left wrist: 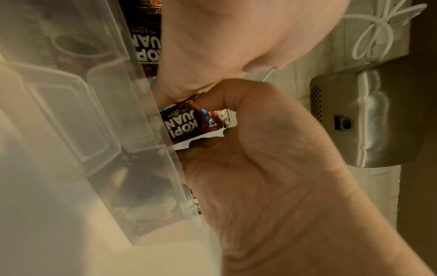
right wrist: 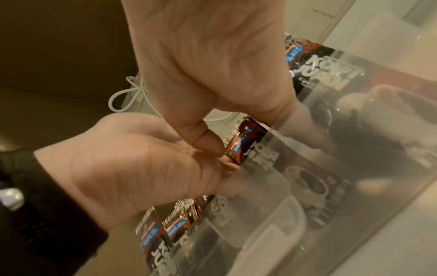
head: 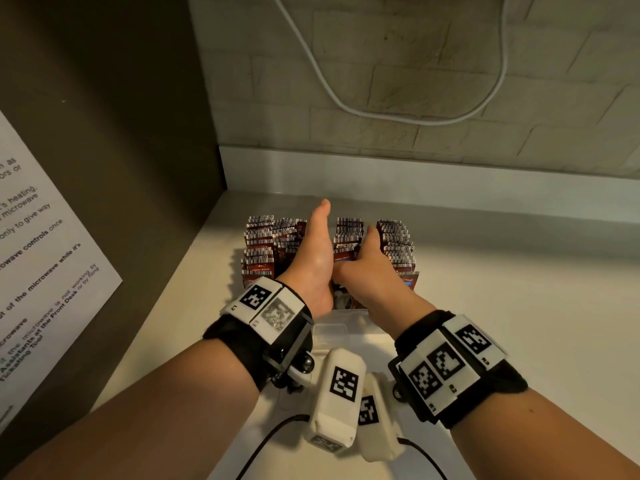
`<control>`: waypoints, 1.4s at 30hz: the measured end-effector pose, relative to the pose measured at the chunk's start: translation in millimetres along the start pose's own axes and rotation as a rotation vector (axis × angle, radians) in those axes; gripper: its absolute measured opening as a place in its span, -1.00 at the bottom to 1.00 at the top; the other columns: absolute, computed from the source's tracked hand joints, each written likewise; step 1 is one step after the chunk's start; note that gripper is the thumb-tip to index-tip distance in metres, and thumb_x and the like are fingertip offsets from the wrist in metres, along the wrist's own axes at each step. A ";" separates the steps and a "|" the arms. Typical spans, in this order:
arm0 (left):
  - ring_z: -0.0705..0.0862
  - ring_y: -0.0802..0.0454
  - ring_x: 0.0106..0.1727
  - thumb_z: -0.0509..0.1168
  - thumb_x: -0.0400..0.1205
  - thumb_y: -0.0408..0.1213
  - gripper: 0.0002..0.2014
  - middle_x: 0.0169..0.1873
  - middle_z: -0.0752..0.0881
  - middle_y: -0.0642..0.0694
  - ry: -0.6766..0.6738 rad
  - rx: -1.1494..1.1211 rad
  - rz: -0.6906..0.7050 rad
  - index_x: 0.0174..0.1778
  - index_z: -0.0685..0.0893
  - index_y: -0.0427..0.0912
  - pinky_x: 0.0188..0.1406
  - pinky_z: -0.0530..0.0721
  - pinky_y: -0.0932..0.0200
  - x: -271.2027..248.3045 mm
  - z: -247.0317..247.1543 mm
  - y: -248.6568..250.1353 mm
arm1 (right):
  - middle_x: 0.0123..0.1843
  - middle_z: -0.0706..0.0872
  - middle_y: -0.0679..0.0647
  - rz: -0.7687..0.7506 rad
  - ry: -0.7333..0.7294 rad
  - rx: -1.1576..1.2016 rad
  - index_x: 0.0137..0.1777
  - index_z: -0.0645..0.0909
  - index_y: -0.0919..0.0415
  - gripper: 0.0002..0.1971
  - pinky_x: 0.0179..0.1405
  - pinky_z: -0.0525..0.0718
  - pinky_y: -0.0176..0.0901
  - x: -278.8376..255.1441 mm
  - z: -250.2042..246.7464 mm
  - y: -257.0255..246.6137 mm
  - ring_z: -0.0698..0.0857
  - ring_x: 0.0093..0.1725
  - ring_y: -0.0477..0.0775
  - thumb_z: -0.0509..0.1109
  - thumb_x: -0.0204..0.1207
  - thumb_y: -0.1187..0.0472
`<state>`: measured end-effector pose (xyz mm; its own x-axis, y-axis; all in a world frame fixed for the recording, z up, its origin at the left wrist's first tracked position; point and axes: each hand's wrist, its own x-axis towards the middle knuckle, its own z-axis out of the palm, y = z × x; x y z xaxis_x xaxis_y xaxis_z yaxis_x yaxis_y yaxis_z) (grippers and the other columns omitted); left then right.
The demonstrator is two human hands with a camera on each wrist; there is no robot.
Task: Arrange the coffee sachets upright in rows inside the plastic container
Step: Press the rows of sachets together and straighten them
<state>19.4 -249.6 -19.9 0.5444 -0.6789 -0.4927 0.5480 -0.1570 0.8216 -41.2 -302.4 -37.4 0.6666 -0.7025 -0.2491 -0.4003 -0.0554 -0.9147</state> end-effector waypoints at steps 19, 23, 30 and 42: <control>0.11 -0.05 0.69 -0.03 0.64 0.33 -0.27 0.70 0.10 -0.11 -0.045 0.067 0.145 0.69 0.11 0.07 0.56 0.10 -0.05 -12.0 -6.4 17.4 | 0.23 0.61 0.28 -0.066 0.114 0.039 0.66 0.03 0.11 -0.15 0.07 0.72 0.24 -9.1 -3.8 -23.6 0.71 0.07 0.27 0.33 0.39 0.37; 0.32 -0.07 0.60 0.09 0.71 0.10 -0.46 0.57 0.41 -0.14 -0.036 0.181 0.318 0.59 0.39 -0.03 0.55 0.19 0.02 -21.4 -20.3 33.5 | -0.03 0.59 0.01 -0.203 0.191 0.007 0.58 0.26 0.15 -0.37 -0.15 0.70 -0.06 -12.4 -11.5 -30.8 0.59 -0.27 -0.14 0.30 0.50 0.40; 0.66 0.22 0.01 0.30 0.61 -0.41 -0.76 -0.06 0.74 0.09 0.238 0.521 0.721 -0.09 0.70 0.08 0.00 0.53 0.31 -33.6 -75.3 51.3 | -0.10 0.68 -0.02 -0.466 0.296 -0.129 0.10 0.66 0.19 -0.70 -0.08 0.64 -0.19 -11.5 -7.7 -42.7 0.68 -0.05 -0.01 0.31 0.42 0.46; 0.61 0.11 0.07 0.55 0.45 -0.29 -0.66 0.09 0.67 0.07 0.212 1.203 0.697 0.15 0.78 0.00 -0.14 0.42 0.36 -31.1 -118.0 14.2 | 0.25 0.57 0.17 -0.527 0.025 -0.877 0.27 0.63 0.27 -0.64 0.23 0.61 -0.08 0.9 45.5 -35.7 0.63 0.20 0.20 0.41 0.47 0.42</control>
<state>85.2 -146.1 -26.6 0.6182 -0.7681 0.1671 -0.6832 -0.4199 0.5975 2.3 -268.7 -19.5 0.8814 -0.4532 0.1333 -0.3863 -0.8539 -0.3486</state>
